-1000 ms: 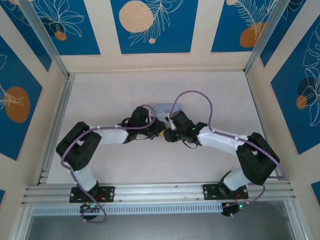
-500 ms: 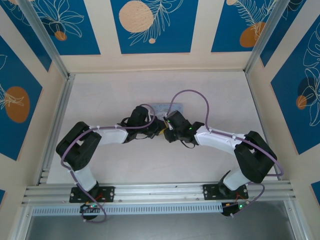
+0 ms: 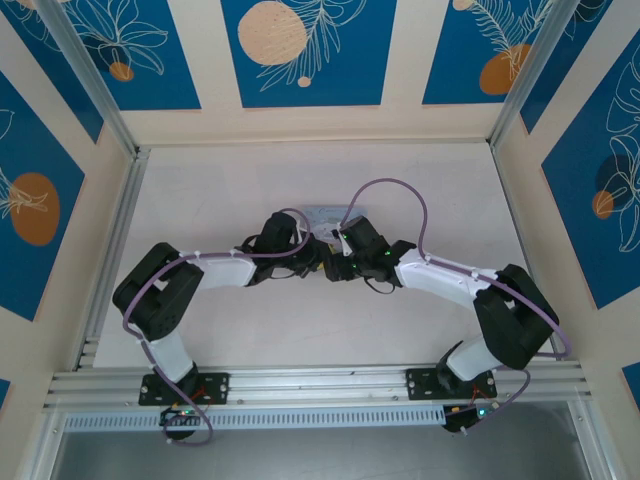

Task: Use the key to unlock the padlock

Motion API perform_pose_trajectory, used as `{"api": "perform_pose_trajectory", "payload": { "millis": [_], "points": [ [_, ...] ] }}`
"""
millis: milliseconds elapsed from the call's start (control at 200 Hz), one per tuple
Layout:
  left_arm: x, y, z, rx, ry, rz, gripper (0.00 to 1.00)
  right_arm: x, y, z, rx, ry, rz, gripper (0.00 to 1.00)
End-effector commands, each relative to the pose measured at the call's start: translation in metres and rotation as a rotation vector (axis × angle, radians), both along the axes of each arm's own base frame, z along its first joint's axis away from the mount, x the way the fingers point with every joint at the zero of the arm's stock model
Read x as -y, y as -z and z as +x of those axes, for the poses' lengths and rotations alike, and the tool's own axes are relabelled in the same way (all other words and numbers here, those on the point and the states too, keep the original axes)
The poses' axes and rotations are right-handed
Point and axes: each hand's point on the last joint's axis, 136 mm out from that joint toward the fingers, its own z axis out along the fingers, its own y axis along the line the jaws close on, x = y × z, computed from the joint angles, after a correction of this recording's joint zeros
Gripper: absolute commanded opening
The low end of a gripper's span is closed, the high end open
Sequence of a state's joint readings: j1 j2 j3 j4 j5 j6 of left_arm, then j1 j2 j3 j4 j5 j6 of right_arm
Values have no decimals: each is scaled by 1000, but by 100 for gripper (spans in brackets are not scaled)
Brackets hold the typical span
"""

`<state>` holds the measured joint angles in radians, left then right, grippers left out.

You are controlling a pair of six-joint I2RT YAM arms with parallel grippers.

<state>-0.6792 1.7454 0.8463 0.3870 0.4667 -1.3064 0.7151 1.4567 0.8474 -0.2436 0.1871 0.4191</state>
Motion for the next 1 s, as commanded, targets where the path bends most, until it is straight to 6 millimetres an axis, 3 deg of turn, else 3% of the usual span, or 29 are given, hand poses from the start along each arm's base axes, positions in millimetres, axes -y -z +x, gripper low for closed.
{"api": "perform_pose_trajectory", "payload": {
  "millis": [0, 175, 245, 305, 465, 625, 820, 995],
  "points": [
    [-4, 11, -6, -3, 31, 62, 0, -3, -21, -12, -11, 5, 133, 55],
    [-14, 29, -12, 13, 61, 156, 0, 12, -26, -24, -60, 110, 266, 60],
    [-16, 37, -15, 9, 75, 176, 5, 13, -25, -28, -101, 147, 326, 60],
    [-18, 40, -17, 14, 81, 190, 14, 12, -20, -30, -138, 180, 365, 60],
    [-24, 42, -22, 22, 87, 205, 51, 5, -9, -33, -209, 228, 444, 60],
    [-36, 29, -24, 62, 61, 225, 74, 0, -4, -28, -236, 262, 477, 61],
    [-59, 3, -18, 130, 15, 267, 89, 1, -2, -13, -222, 299, 463, 61],
    [-78, -18, -9, 177, -15, 310, 99, 4, -4, 14, -217, 327, 465, 61]
  ]
}}
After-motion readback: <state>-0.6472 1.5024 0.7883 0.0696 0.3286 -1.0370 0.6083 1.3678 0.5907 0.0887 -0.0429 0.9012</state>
